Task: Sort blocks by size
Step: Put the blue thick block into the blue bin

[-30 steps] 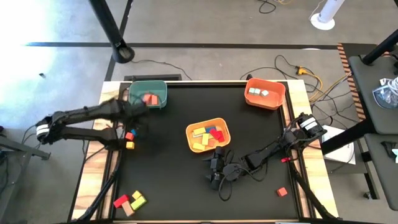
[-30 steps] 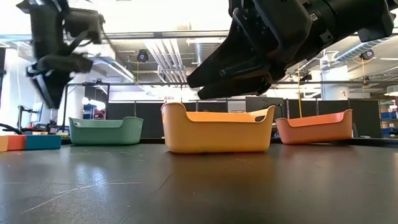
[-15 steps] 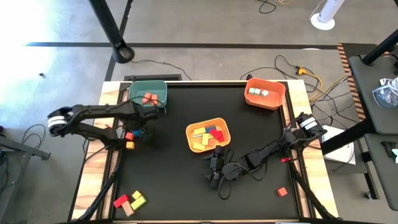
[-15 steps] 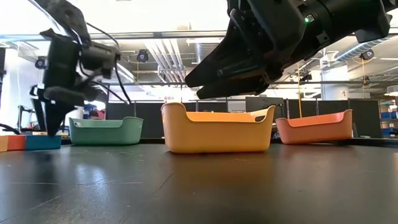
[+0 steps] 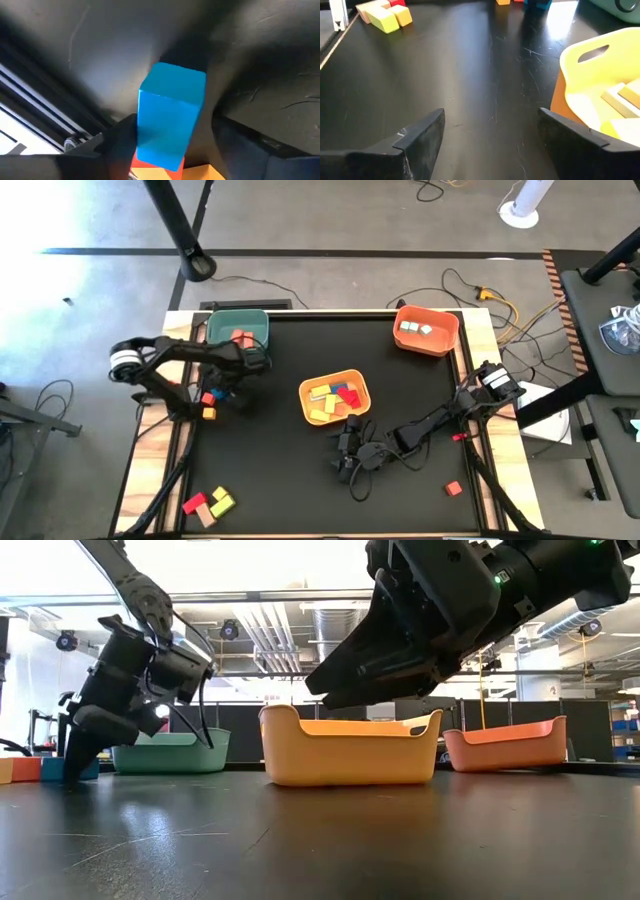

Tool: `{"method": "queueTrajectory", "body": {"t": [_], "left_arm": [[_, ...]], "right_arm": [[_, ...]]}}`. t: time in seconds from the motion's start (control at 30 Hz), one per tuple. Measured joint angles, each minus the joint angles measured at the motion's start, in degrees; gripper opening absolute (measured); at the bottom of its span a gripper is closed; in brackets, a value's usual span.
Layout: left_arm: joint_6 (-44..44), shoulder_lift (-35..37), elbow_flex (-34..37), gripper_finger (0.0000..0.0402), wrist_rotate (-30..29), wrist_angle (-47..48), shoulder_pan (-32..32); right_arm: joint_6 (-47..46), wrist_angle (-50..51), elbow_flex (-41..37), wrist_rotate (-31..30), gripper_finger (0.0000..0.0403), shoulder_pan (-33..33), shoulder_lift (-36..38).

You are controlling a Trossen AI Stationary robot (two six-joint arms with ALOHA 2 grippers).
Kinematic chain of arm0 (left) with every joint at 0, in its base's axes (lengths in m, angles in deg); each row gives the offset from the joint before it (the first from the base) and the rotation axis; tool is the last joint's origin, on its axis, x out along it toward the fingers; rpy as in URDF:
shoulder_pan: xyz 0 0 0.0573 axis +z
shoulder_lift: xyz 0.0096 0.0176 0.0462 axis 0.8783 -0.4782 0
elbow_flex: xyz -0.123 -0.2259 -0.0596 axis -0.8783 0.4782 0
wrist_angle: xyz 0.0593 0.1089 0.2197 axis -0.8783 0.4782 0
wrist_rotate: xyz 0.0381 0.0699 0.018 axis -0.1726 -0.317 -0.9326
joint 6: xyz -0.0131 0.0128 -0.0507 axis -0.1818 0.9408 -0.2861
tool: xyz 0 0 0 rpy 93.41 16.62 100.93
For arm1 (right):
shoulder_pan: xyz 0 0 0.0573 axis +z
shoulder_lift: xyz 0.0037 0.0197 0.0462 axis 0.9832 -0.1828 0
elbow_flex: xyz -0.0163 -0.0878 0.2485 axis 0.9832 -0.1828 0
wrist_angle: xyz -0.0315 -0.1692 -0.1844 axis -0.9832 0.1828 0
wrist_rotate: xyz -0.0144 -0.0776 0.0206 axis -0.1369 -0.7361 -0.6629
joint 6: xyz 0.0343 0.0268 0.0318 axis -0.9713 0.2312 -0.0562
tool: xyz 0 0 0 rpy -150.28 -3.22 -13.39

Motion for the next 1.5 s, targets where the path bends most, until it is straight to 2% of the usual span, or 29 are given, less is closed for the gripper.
{"method": "queueTrajectory", "body": {"t": [0.1,0.23,0.4,0.57,0.67,0.8,0.9,1.07,1.17,1.5], "left_arm": [[0.0,-0.9,-0.1,0.0195,0.8,-0.5,-0.1],[0.2,0.4,-1.0,0.0114,1.3,-0.4,-0.1],[-0.2,4.9,-6.1,0.0113,-1.2,1.5,0.0],[0.3,8.5,-16.4,0.0113,-7.5,4.4,1.1],[0.9,8.8,-22.5,0.0113,-12.0,5.6,4.2],[2.8,7.2,-27.1,0.0113,-12.6,5.8,10.8],[4.2,4.7,-28.3,0.0113,-12.8,5.8,16.0],[7.1,-0.2,-28.4,0.0113,-13.1,5.1,23.7],[7.9,-2.7,-28.4,0.0113,-13.2,4.3,27.5],[10.0,-10.9,-28.1,0.0113,-17.5,0.5,30.5]], "right_arm": [[0.0,0.0,0.0,0.0,0.0314,0.0,0.0],[0.1,0.0,-0.1,0.0,0.0315,0.0,0.0],[0.2,0.0,-0.1,0.0,0.0303,0.0,0.0],[0.2,0.0,-0.1,0.0,0.0293,0.0,0.0],[0.2,-0.2,-0.1,0.0,0.029,0.0,0.0],[1.1,-1.1,-0.1,0.0,0.0294,0.3,0.0],[5.9,-3.5,0.2,-0.5,0.03,1.5,0.1],[14.2,-5.3,2.1,-7.5,0.0299,5.6,0.9],[17.2,-5.2,2.7,-9.1,0.0294,7.6,1.3],[18.7,-4.4,3.6,-9.1,0.0281,9.2,1.4]]}}
